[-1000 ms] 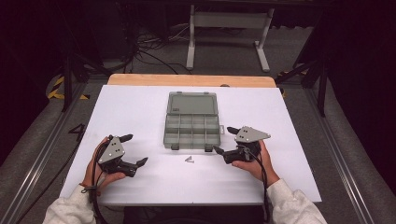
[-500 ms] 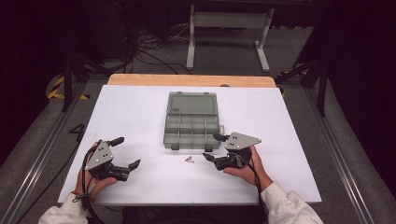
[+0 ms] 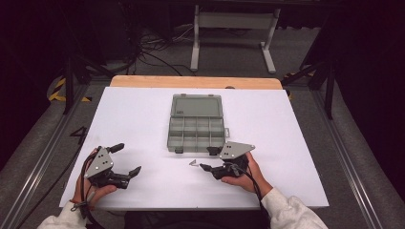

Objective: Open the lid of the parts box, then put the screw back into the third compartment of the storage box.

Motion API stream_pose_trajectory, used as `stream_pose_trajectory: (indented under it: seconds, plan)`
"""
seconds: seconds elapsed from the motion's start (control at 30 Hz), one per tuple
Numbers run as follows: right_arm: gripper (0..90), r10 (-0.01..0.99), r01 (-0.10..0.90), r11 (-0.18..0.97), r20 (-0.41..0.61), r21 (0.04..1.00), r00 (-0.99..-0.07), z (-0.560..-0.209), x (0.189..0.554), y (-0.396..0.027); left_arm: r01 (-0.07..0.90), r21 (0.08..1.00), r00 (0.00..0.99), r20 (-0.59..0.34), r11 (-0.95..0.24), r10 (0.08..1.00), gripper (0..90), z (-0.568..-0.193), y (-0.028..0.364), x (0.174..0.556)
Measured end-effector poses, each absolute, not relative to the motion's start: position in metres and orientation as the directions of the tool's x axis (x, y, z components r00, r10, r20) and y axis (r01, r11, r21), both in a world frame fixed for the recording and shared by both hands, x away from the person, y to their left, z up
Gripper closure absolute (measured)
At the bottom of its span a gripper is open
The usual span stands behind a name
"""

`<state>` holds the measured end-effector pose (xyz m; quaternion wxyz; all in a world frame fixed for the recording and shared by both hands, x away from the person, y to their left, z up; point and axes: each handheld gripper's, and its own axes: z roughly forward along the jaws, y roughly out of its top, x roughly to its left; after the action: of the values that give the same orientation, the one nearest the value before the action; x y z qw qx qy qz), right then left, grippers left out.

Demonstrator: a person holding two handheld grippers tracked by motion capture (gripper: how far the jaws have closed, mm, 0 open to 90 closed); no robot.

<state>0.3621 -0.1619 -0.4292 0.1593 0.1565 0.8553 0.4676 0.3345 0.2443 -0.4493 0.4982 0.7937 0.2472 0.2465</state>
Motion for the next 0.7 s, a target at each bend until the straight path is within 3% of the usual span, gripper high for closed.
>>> stream_pose_trajectory:
  seconds: [0.33, 0.7]
  plan:
    - [52.5, 0.368, 0.18, 0.567, -0.052, 0.804, -0.928, -0.444, 0.369, -0.148, 0.15, 0.906, 0.763, 0.148, -0.395, 0.629, 4.2, -0.45, 0.241, 0.337]
    - [59.9, 0.314, 0.163, 0.647, -0.066, 0.745, -0.947, -0.46, 0.383, -0.131, 0.147, 0.903, 0.767, 0.155, -0.405, 0.623, 4.5, -0.45, 0.24, 0.339]
